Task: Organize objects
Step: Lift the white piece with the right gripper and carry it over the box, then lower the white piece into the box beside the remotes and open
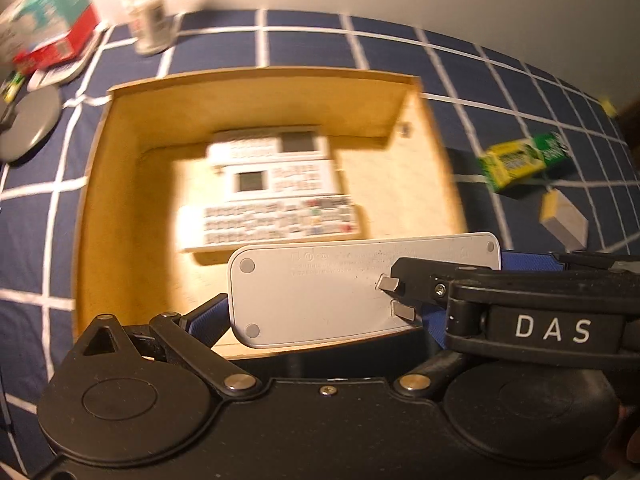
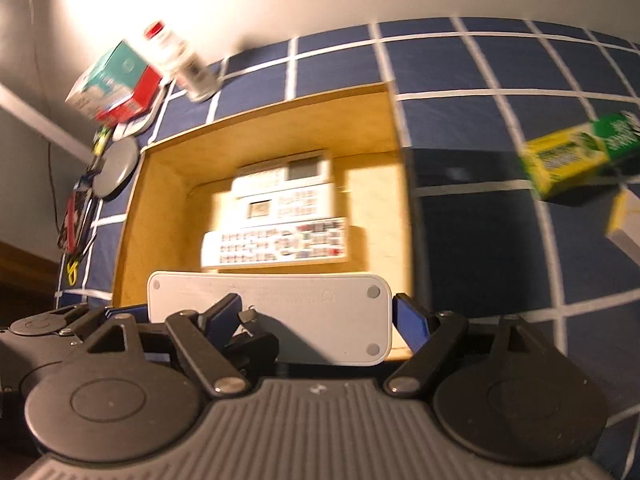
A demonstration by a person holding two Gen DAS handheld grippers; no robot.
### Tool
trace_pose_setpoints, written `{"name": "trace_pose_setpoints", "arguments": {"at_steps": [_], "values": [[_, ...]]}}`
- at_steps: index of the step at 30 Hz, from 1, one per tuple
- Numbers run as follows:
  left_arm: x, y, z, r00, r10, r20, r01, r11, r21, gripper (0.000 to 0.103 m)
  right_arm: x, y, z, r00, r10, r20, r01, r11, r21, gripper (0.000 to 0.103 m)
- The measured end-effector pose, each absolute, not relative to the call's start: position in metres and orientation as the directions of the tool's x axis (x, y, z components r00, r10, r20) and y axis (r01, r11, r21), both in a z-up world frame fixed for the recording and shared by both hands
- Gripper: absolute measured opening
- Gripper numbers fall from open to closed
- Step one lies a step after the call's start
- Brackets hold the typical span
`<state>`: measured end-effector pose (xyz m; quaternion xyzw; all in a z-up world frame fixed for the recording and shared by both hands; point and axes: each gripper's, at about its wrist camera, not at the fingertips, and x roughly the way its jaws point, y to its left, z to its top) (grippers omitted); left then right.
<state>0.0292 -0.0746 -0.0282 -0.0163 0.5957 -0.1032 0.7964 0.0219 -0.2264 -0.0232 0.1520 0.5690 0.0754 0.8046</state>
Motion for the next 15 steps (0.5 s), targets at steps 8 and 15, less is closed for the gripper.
{"name": "trace_pose_setpoints", "arguments": {"at_steps": [8,15], "values": [[0.041,-0.027,-0.054,0.213,-0.174,-0.961,0.072,0.984,-0.162,0.1,0.049,-0.175,-0.049,0.258,0.315,-0.914,0.001,0.945,0.326,0.081],[0.058,-0.021,-0.089,0.124,-0.187,-0.975,0.071,0.981,-0.179,0.1,0.066,-0.172,-0.086,0.173,0.306,-0.936,0.036,0.948,0.316,0.081]]}}
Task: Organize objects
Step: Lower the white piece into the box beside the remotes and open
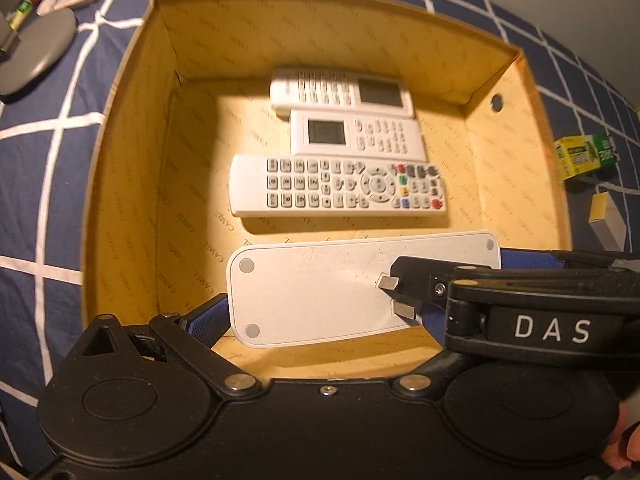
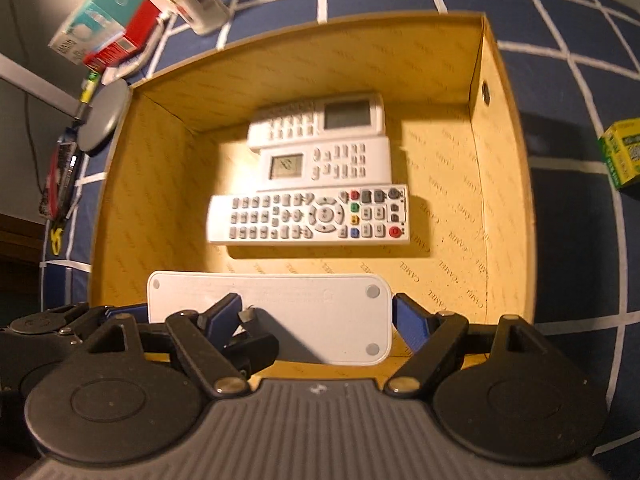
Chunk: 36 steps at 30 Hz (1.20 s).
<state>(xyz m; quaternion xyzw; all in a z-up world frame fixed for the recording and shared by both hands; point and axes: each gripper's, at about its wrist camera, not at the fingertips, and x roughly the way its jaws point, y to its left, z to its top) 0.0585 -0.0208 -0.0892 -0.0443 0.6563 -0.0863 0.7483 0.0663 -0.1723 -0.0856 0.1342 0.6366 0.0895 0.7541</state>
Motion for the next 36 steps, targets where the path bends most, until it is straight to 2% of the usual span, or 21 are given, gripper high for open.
{"name": "trace_pose_setpoints", "arguments": {"at_steps": [12,36], "values": [[0.078,-0.03,-0.123,0.039,-0.197,-0.98,0.082,0.978,-0.193,0.099,0.084,-0.184,-0.121,0.106,0.299,-0.948,0.088,0.947,0.309,0.081],[0.098,-0.029,-0.138,0.004,-0.199,-0.98,0.073,0.977,-0.198,0.101,0.1,-0.187,-0.138,0.081,0.283,-0.956,0.117,0.949,0.292,0.081]]}}
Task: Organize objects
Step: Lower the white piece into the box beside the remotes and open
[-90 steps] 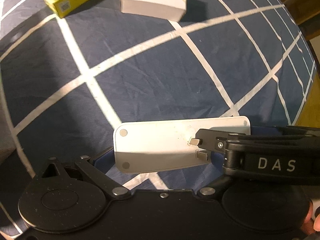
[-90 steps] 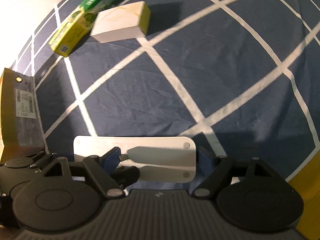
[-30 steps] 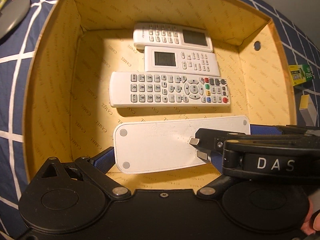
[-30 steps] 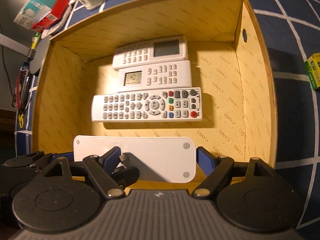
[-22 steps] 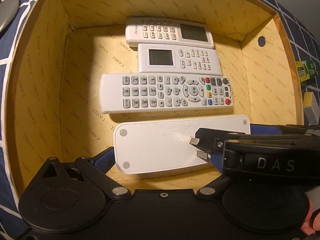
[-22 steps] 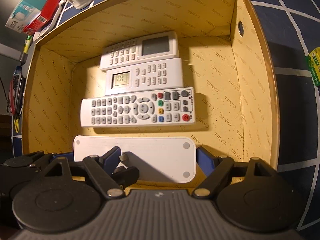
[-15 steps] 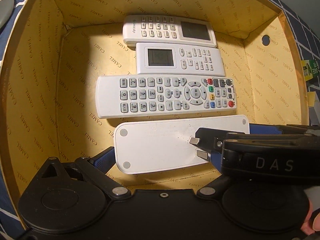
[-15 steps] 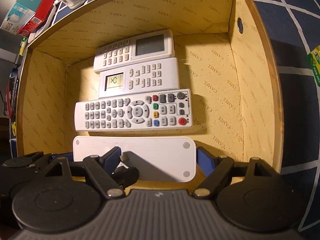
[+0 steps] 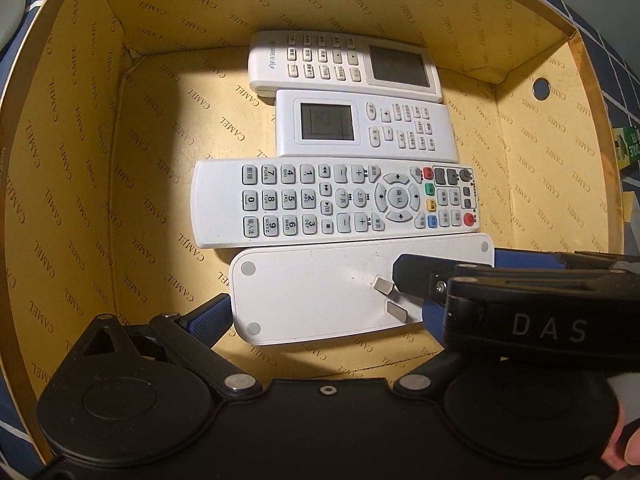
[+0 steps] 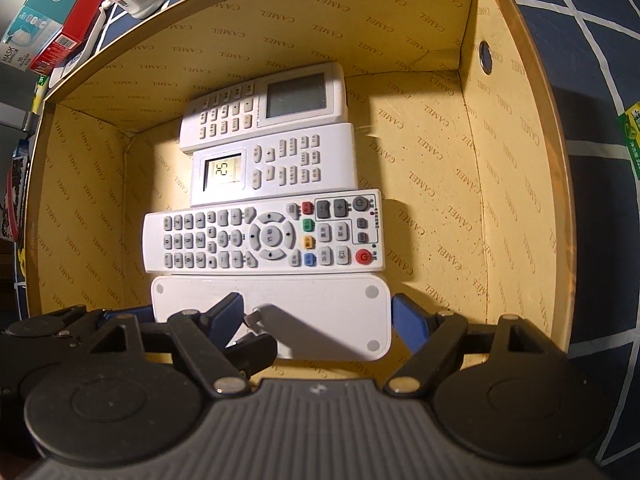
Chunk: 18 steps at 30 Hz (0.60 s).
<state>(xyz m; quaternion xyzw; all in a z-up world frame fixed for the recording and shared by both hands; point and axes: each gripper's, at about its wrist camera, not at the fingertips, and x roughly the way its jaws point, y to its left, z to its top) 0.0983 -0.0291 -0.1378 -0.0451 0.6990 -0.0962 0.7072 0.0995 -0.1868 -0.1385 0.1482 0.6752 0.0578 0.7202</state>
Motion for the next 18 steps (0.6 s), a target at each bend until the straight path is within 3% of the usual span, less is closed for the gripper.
{"name": "trace_pose_setpoints", "arguments": {"at_steps": [18], "values": [[0.067,-0.037,-0.072,0.152,-0.188,-0.97,0.109,0.979,-0.172,0.102,0.072,-0.188,-0.073,0.217,0.299,-0.929,0.063,0.946,0.319,0.083]]}}
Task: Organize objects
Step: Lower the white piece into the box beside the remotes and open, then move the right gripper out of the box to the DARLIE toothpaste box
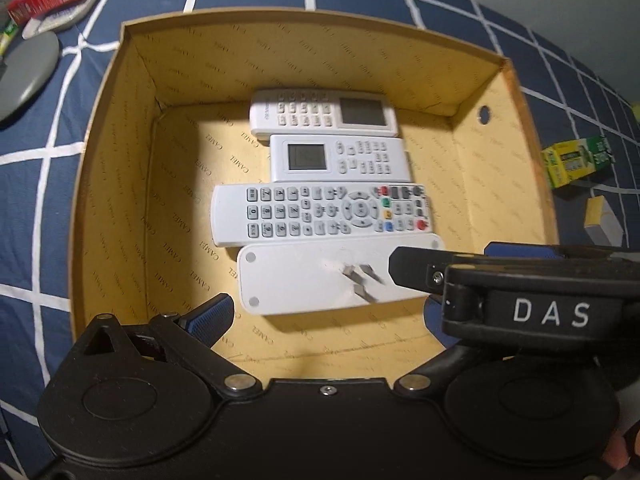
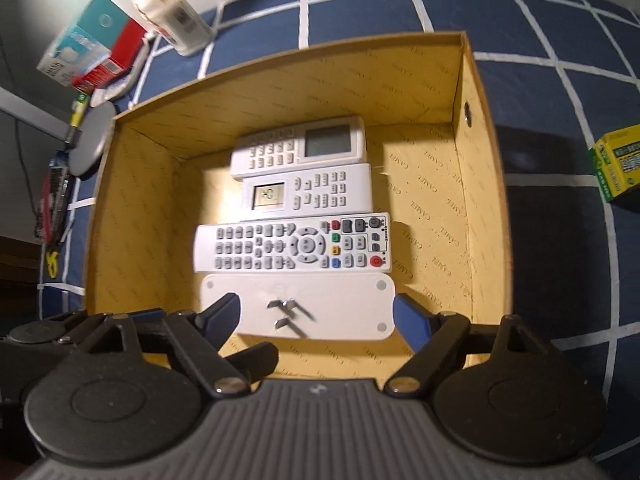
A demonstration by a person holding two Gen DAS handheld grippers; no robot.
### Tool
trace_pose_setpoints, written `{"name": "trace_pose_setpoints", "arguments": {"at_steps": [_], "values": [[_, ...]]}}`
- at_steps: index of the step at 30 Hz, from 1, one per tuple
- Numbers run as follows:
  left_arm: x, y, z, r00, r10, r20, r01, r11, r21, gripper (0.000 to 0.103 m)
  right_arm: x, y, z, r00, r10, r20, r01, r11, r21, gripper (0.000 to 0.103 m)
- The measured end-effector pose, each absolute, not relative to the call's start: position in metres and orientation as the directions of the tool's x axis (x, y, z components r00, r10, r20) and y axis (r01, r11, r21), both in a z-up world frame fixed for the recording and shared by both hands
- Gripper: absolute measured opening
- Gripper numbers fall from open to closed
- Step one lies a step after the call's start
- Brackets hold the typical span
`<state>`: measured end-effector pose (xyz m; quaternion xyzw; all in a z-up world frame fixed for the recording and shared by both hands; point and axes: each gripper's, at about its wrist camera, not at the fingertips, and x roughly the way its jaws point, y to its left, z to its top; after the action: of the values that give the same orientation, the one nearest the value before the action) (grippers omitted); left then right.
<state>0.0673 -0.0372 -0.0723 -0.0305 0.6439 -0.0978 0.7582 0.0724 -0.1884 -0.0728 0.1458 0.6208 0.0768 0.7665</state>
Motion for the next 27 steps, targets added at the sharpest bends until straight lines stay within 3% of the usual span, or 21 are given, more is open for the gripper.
{"name": "trace_pose_setpoints", "arguments": {"at_steps": [10,27], "values": [[0.029,-0.057,-0.038,0.225,-0.187,-0.956,0.132,0.978,-0.16,0.103,0.035,-0.214,-0.031,0.31,0.292,-0.905,0.062,0.944,0.325,0.091],[-0.001,-0.132,-0.018,0.26,-0.174,-0.95,0.186,0.974,-0.128,0.103,-0.013,-0.307,-0.006,0.405,0.278,-0.871,0.129,0.926,0.355,0.103]]}}
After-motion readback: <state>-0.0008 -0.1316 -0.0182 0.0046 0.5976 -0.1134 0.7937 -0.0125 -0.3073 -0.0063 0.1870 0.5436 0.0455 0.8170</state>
